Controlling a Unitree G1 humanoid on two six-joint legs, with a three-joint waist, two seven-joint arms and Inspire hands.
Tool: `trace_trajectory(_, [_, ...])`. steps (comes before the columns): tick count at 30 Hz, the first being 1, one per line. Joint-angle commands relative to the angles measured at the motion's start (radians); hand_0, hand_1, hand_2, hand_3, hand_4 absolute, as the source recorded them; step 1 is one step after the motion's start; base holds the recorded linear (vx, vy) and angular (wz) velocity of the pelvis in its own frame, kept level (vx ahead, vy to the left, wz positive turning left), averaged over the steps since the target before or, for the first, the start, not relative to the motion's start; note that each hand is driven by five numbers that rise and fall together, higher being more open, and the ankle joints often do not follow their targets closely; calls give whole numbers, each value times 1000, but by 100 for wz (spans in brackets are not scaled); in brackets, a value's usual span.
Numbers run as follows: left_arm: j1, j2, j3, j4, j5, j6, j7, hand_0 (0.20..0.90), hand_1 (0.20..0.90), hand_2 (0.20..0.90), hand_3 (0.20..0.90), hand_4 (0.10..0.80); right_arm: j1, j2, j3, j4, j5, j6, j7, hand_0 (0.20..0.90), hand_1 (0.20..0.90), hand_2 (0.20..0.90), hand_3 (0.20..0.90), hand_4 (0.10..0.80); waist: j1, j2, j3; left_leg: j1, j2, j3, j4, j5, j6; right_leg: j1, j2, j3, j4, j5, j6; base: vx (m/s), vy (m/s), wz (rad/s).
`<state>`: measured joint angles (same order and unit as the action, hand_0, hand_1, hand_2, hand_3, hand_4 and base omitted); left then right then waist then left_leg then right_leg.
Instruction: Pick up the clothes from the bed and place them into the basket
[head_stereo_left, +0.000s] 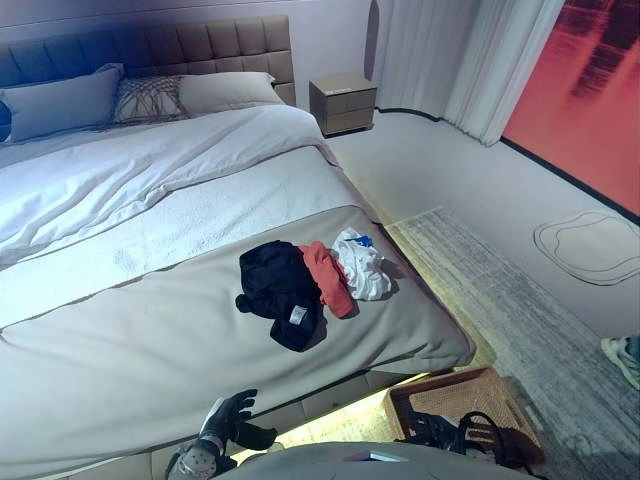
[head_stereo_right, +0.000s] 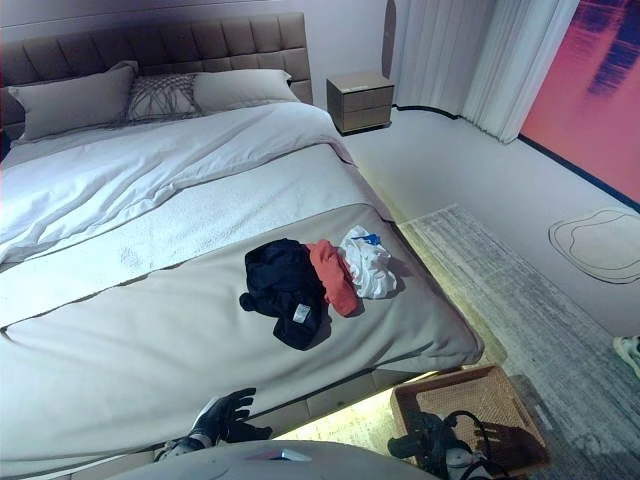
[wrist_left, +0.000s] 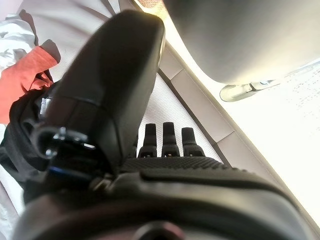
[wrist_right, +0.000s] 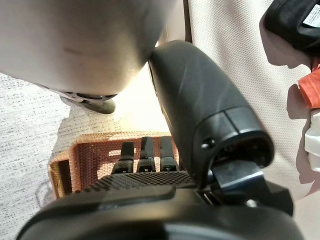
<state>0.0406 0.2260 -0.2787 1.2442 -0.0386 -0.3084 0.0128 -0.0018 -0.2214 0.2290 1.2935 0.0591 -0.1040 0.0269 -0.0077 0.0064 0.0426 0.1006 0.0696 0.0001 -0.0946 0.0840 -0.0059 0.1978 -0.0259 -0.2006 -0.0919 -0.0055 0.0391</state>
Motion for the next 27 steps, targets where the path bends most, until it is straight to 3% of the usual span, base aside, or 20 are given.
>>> trace_trajectory(1, [-94,-17,8,26,14,-62,8,900,900,900,900,800,-61,36,6,76,15,-12,15,900,900,900,900,800,9,-32,38,99,-67,67,7,-160,19,-3,-19,85,20,-18,31,0,0,0])
trace_trajectory(23, [-93,-21,5,22,13,-59,8,900,900,900,900,800,-68,38,29,58,-21,-70,-45,900,900,900,900,800,14,-28,42,94,-65,66,7,-156,17,-6,-19,73,23,-23,28,0,0,0])
trace_trajectory(27, [-100,-19,0,17,20,-46,7,900,900,900,900,800,-86,24,35,34,-74,-129,-142,900,900,900,900,800,21,-28,48,97,-66,59,7,-154,16,-2,-20,67,24,-22,27,0,0,0])
